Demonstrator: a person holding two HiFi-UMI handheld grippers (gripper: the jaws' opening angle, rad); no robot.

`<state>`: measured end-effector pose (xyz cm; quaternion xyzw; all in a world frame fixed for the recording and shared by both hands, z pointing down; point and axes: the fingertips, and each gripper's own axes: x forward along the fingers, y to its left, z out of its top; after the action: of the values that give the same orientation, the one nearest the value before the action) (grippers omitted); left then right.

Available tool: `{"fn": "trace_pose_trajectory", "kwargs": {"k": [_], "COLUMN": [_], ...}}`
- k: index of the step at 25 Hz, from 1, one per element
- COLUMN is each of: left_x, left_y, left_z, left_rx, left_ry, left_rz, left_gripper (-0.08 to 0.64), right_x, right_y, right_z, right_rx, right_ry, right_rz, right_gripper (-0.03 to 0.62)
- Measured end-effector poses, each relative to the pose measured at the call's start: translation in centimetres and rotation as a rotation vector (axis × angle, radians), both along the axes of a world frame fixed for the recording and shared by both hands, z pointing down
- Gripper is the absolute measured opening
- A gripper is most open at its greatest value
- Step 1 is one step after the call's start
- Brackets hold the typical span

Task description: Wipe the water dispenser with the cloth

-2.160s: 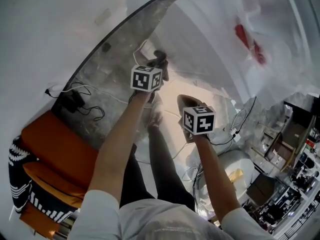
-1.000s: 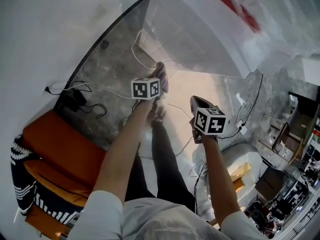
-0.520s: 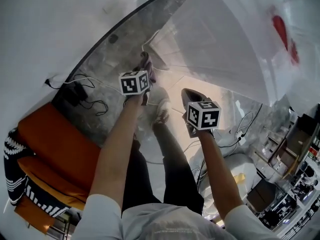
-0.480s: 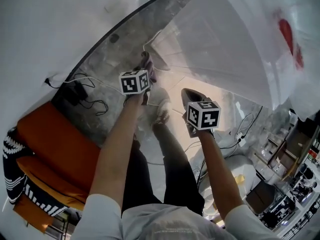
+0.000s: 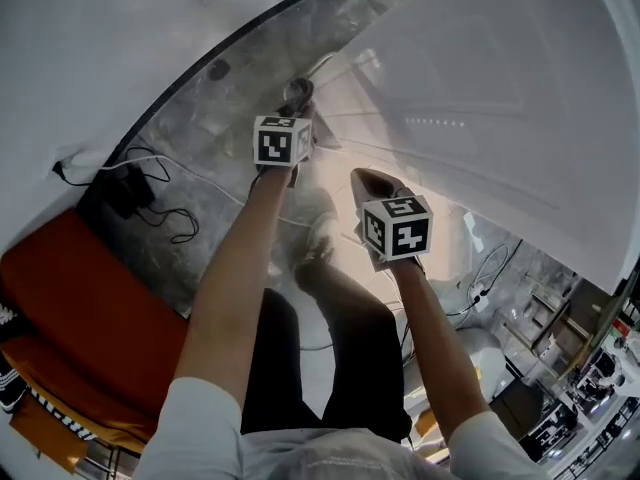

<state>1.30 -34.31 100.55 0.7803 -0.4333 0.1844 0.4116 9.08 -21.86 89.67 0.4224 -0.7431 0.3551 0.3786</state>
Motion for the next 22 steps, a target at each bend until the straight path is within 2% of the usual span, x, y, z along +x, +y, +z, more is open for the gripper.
{"fn": "trace_pose_trajectory", "kwargs": {"k": [3, 6, 11, 13, 17, 22], "left_x": [0.4, 0.5, 3.1, 4.1, 7.5, 12.4], "left_y": [-1.8, -2.9, -2.7, -1.7, 2.2, 7.8], "left_z": [1.7, 2.7, 1.8, 1.5, 1.4, 1.3], "left_rx": [0.025, 0.036, 0.072, 0.072, 0.066, 0.049], "left_ry": [-0.012, -0.019, -0.022, -0.030, -0.057, -0.052], "left_rz": [0.004, 0.007, 0.088, 0.099, 0.213, 0.304], "left_gripper": [0.078, 0.078, 0.078, 0.078, 0.078, 0.078], "right_x": [0.7, 1.4, 3.1, 4.4, 7.5, 10.3], "right_y": [0.1, 0.9, 3.6, 4.7, 6.6, 9.5], "right_z": [1.6, 2.7, 2.9, 2.4, 1.1, -0.6], "right_rx": [0.004, -0.003, -0.019, -0.020, -0.012, 0.019], "right_ry": [-0.002, -0.021, -0.027, -0.022, -0.015, -0.016], "right_rz": [0.005, 0.049, 0.115, 0.142, 0.227, 0.315], "right_gripper": [0.015, 0.015, 0.015, 0.015, 0.015, 0.015]}}
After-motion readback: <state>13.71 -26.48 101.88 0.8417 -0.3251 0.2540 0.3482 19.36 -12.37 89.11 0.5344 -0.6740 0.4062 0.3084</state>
